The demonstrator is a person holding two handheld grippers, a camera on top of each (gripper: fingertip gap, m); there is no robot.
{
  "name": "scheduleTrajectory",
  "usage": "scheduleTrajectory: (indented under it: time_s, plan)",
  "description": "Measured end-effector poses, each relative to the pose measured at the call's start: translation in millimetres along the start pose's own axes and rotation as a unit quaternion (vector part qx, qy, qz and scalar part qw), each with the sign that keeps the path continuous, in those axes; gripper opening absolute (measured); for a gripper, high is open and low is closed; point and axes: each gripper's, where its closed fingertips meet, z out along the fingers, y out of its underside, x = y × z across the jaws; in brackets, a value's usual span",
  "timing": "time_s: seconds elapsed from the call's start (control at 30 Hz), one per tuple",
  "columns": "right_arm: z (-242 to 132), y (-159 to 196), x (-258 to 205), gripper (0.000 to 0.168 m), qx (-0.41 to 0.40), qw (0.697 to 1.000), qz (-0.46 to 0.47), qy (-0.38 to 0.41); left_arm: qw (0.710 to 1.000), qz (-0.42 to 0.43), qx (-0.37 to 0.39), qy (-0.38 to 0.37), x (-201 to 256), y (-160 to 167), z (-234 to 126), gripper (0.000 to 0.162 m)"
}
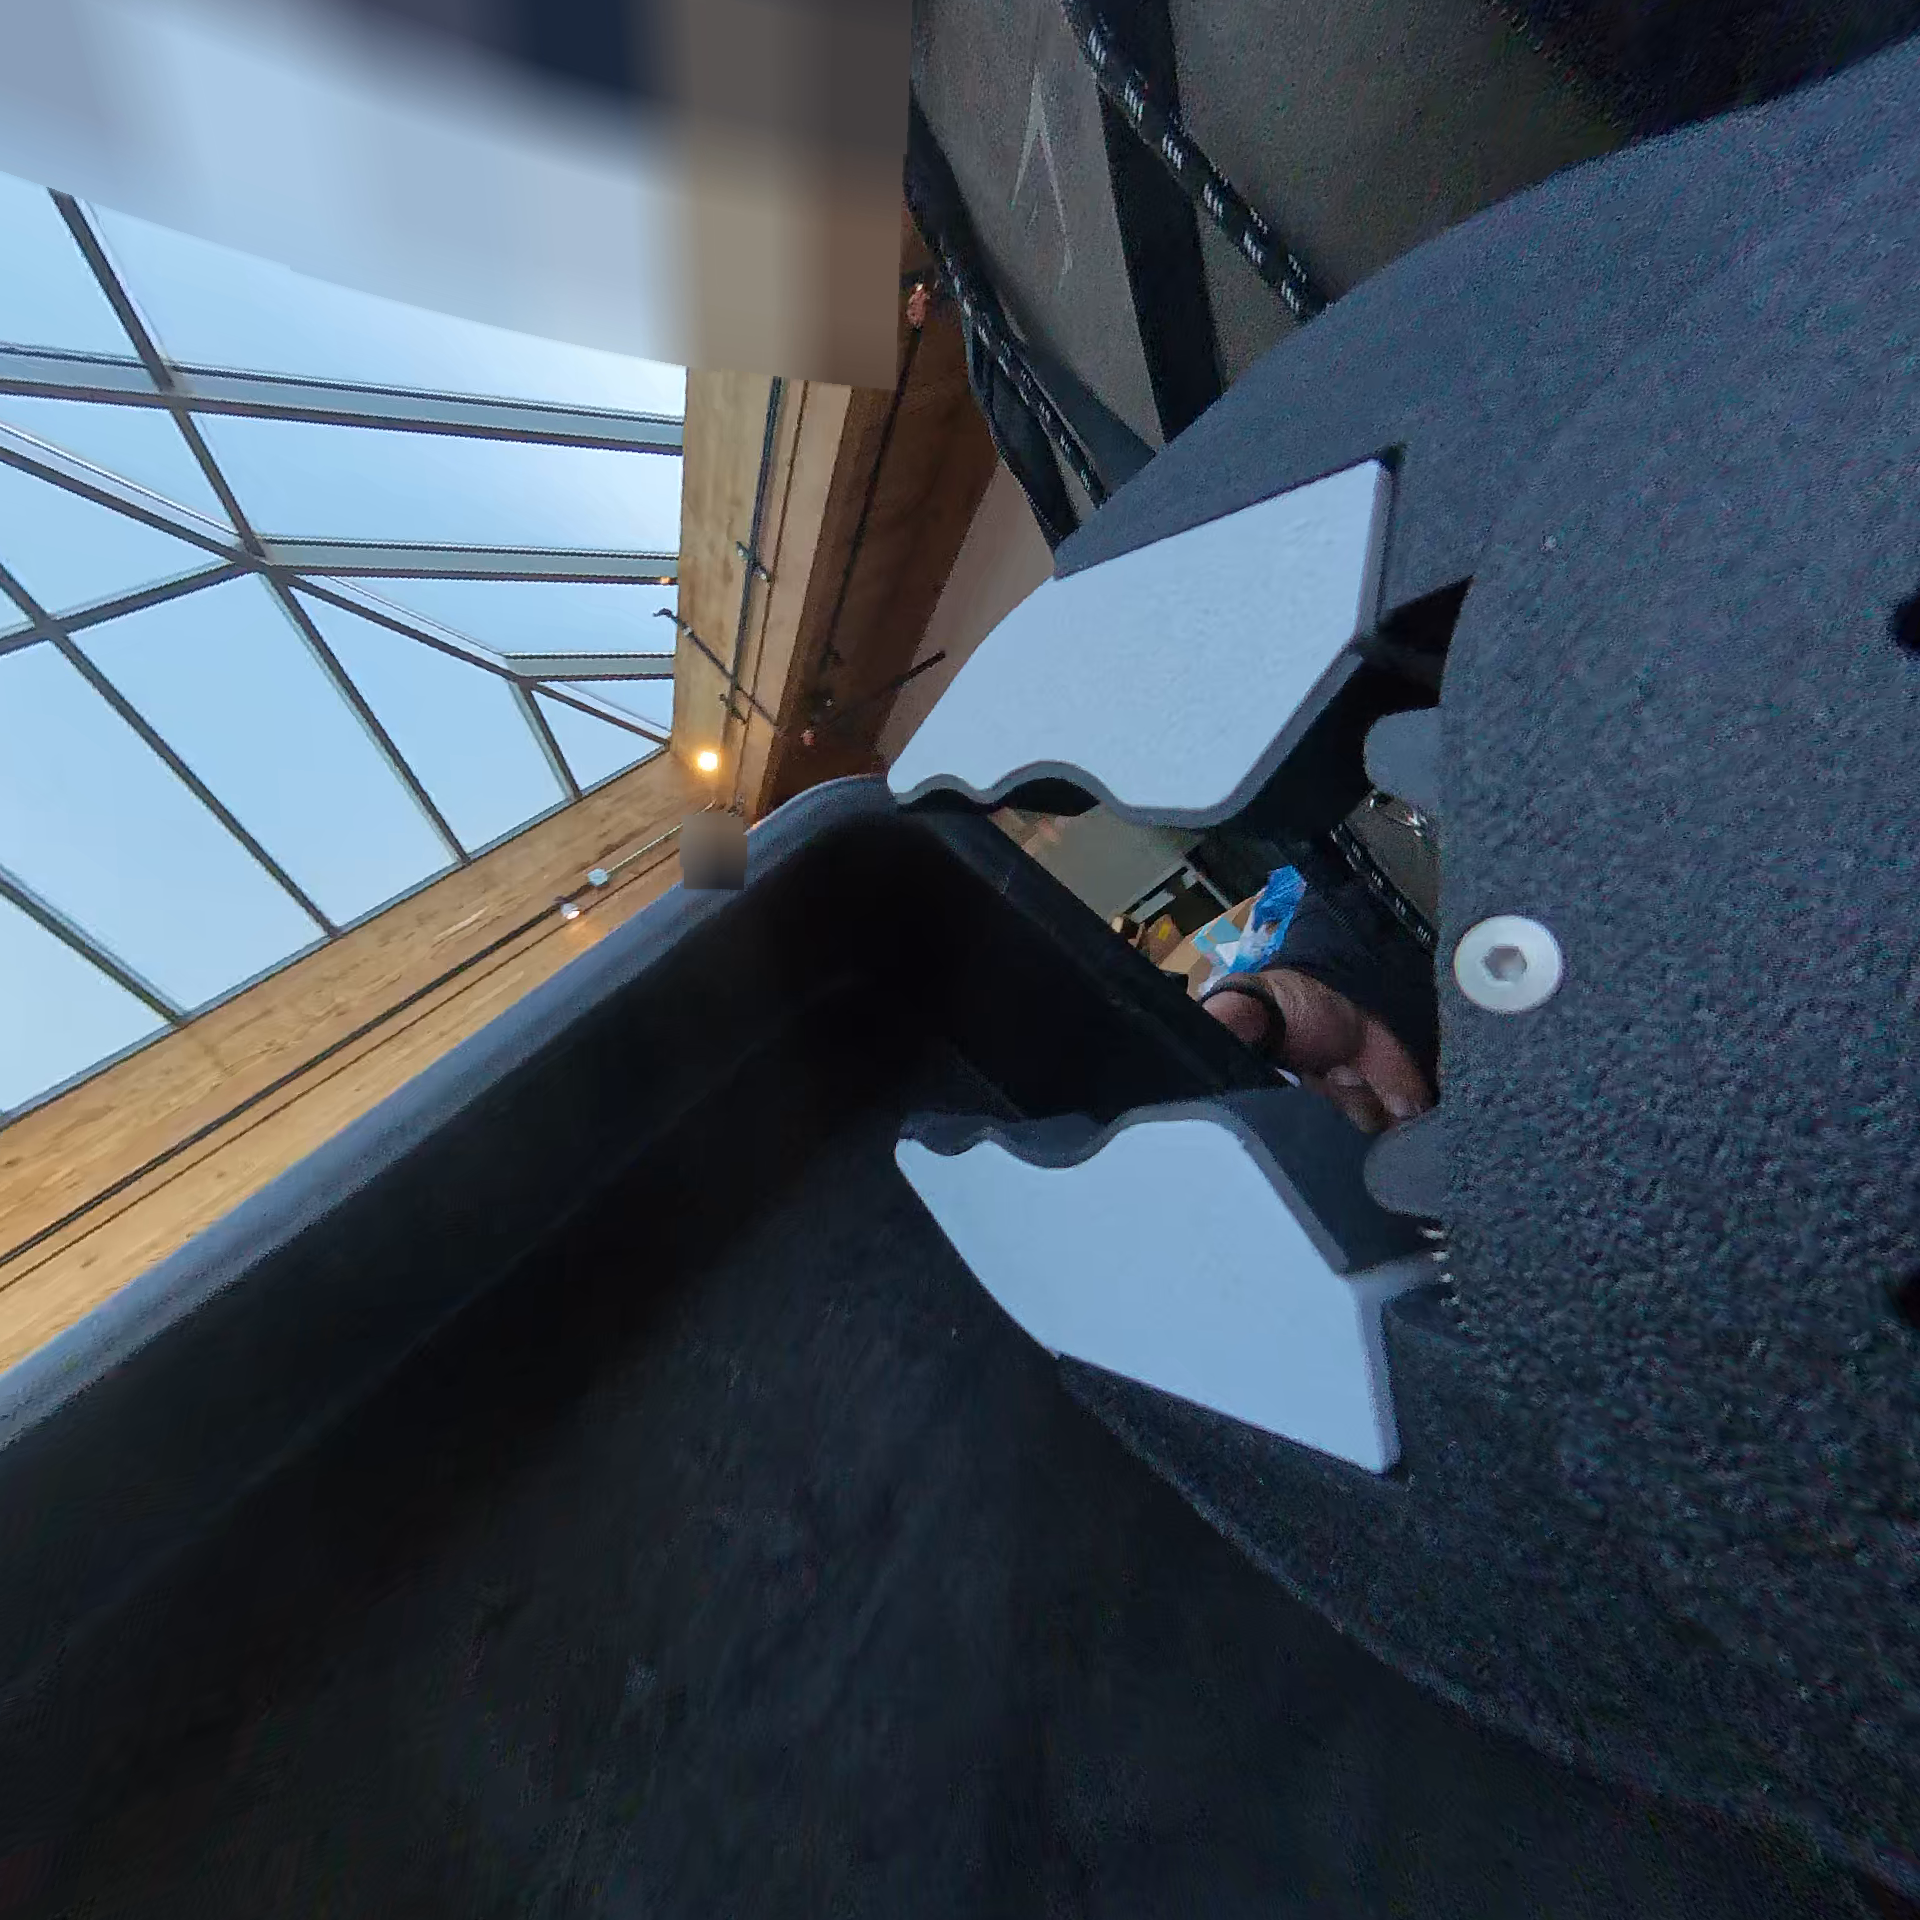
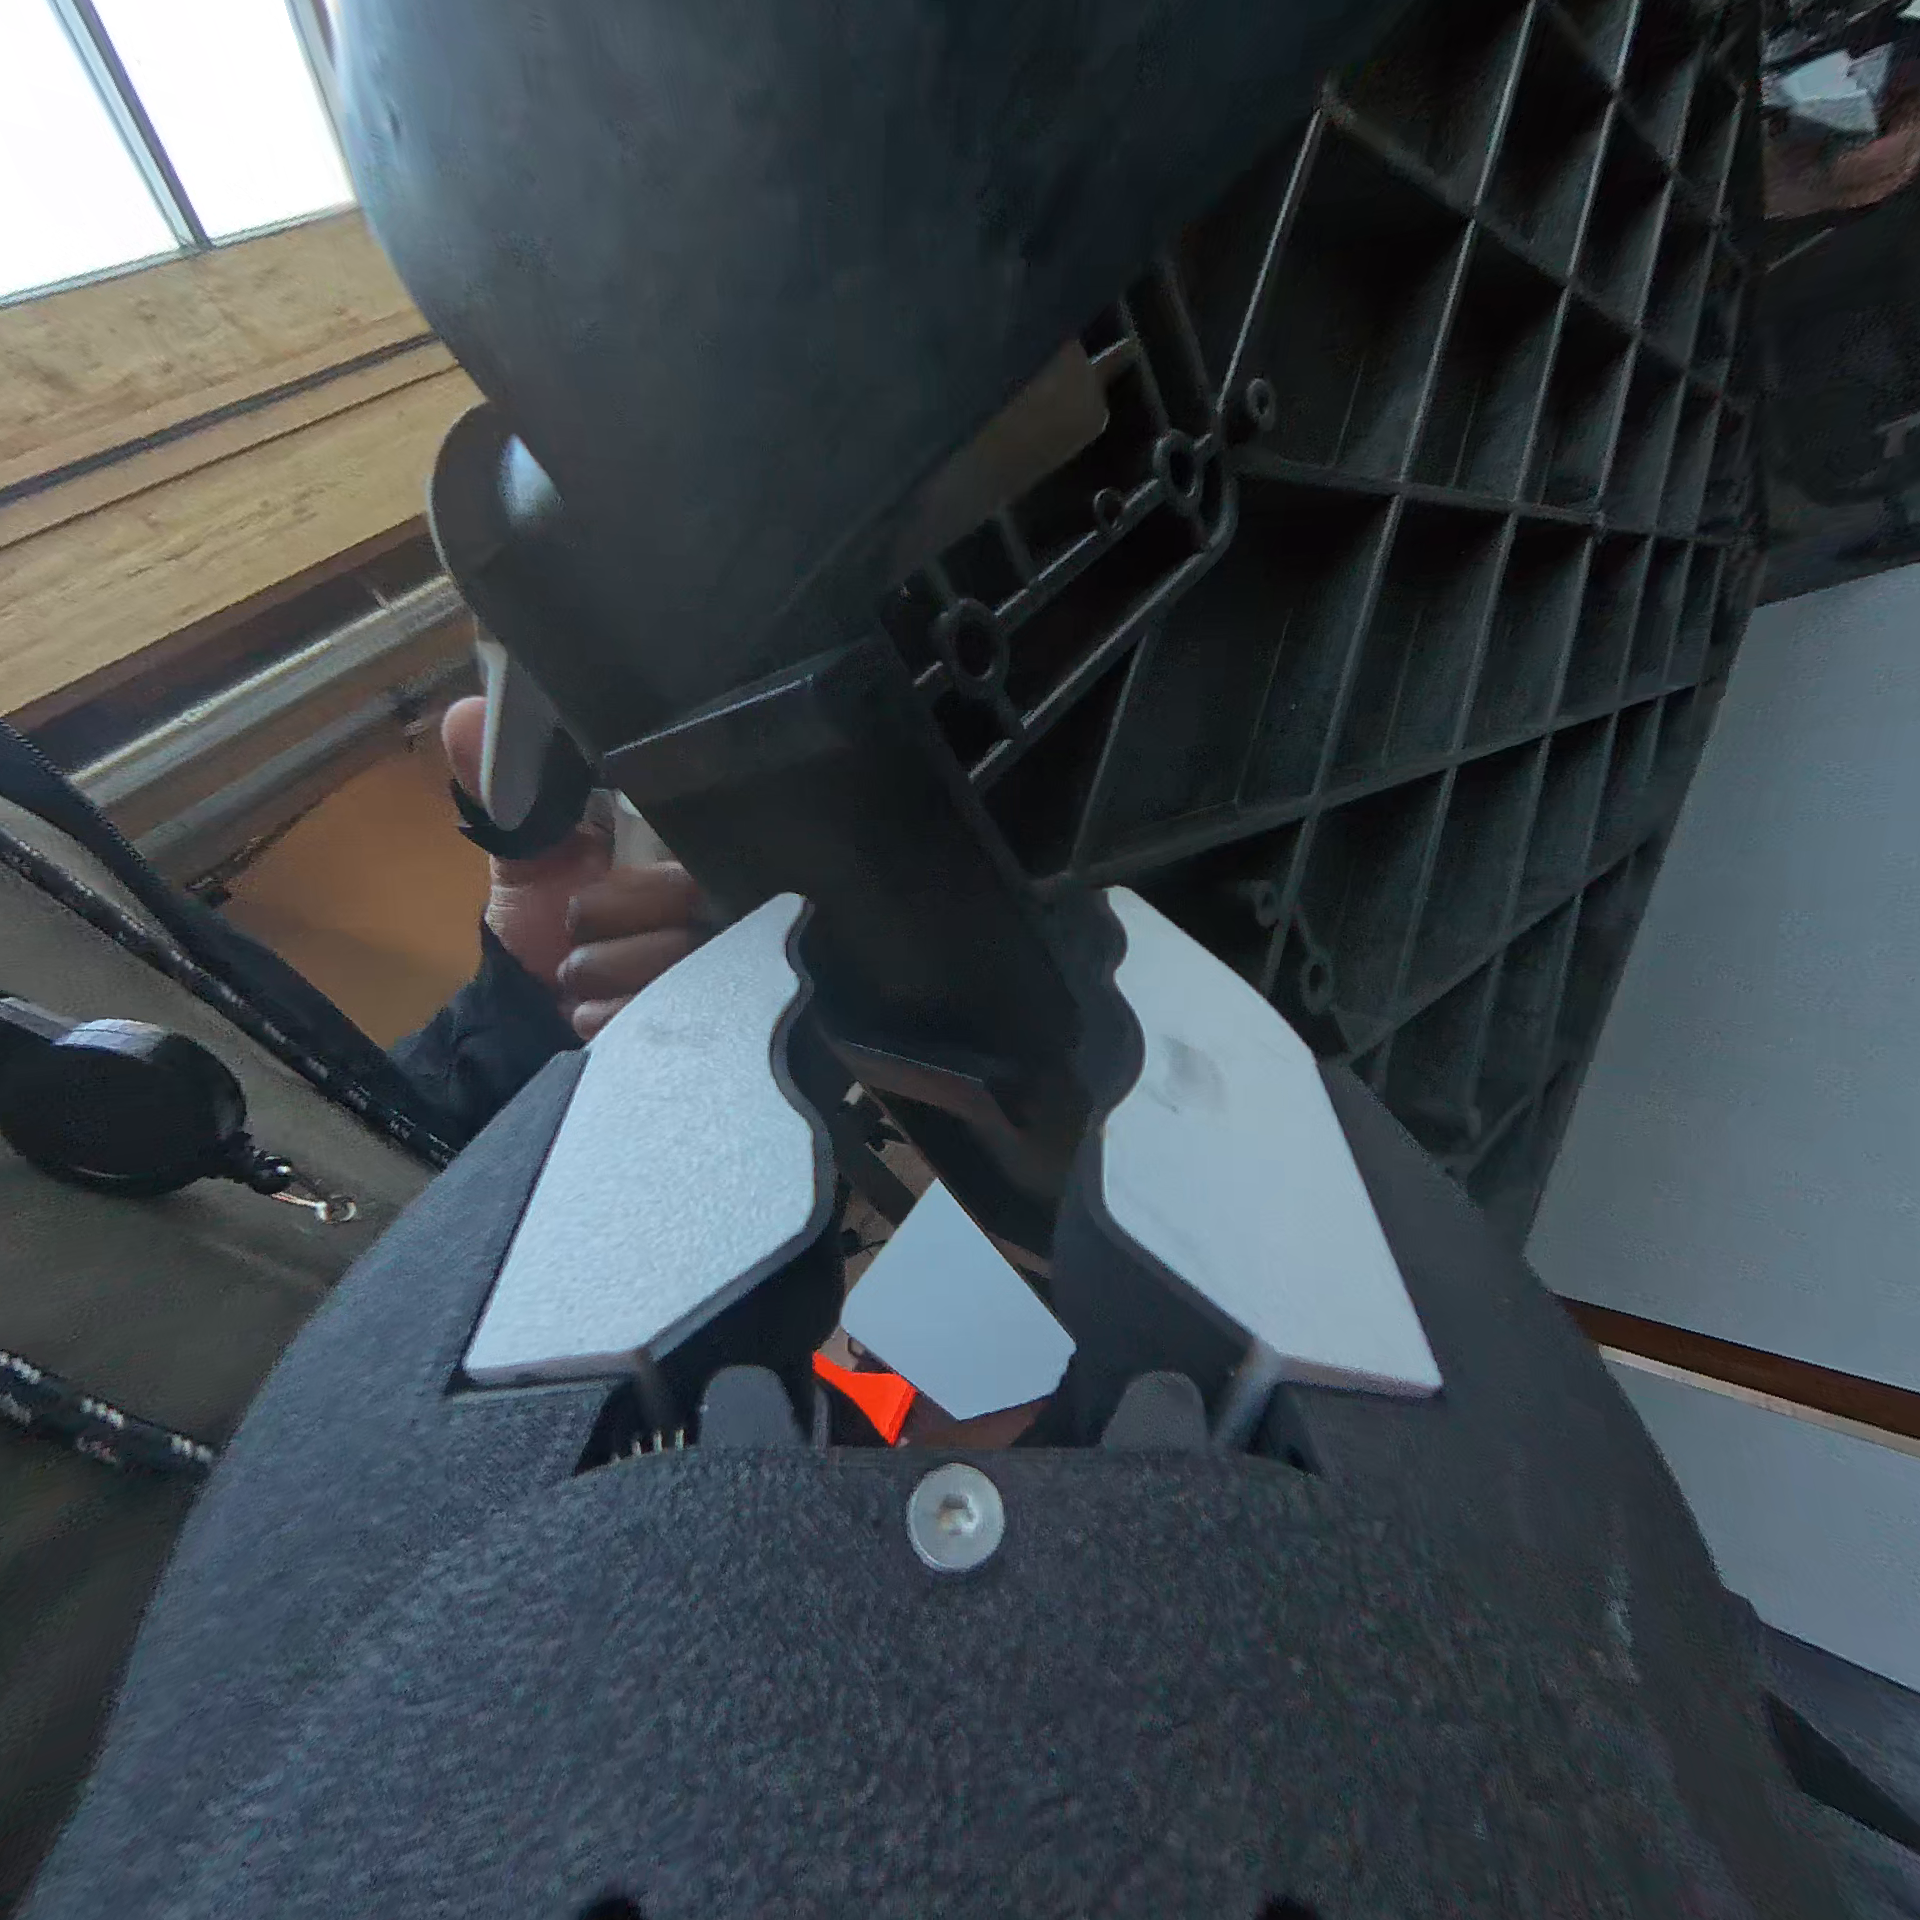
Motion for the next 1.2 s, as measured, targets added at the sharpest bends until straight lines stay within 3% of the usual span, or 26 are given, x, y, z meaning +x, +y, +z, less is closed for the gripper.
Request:
scheduleTrajectory:
  time_s: [0.13,0.27,0.43,0.53,0.63,0.77,0.93,1.07,1.2]
  plan:
    - [-24.3,-1.8,7.9,0.050,0.006,1.000,-0.008,0.014,0.998,0.029,0.029,-0.040,-20.9,-0.7,-30.4,0.056]
    - [-56.5,-4.0,26.1,0.050,0.003,1.000,0.005,0.006,0.980,0.122,-0.006,-0.156,-55.4,31.6,-74.2,0.051]
    - [-125.5,-7.0,51.7,0.050,-0.019,1.000,0.009,-0.018,0.941,0.167,-0.048,-0.291,-91.0,122.8,-123.1,0.033]
    - [-191.6,-18.8,73.5,0.049,-0.026,0.999,-0.002,-0.022,0.918,0.144,-0.094,-0.357,-111.1,204.5,-114.3,0.029]
    - [-270.0,-42.9,102.8,0.048,-0.024,1.000,0.000,-0.014,0.902,0.106,-0.154,-0.389,-137.4,293.3,-58.3,0.029]
    - [-364.9,-77.8,148.3,0.046,-0.040,0.998,-0.030,0.027,0.899,0.107,-0.245,-0.346,-175.9,369.8,81.0,0.029]
    - [-444.8,-130.0,217.6,0.045,-0.009,0.995,-0.054,0.088,0.855,0.217,-0.385,-0.273,-239.2,409.0,250.0,0.034]
    - [-484.8,-158.3,293.6,0.045,0.014,0.988,-0.051,0.148,0.857,0.211,-0.430,-0.188,-284.2,439.8,369.2,0.036]
    - [-521.3,-181.5,361.0,0.046,0.021,0.980,-0.032,0.194,0.856,0.204,-0.463,-0.109,-324.5,478.1,464.8,0.036]
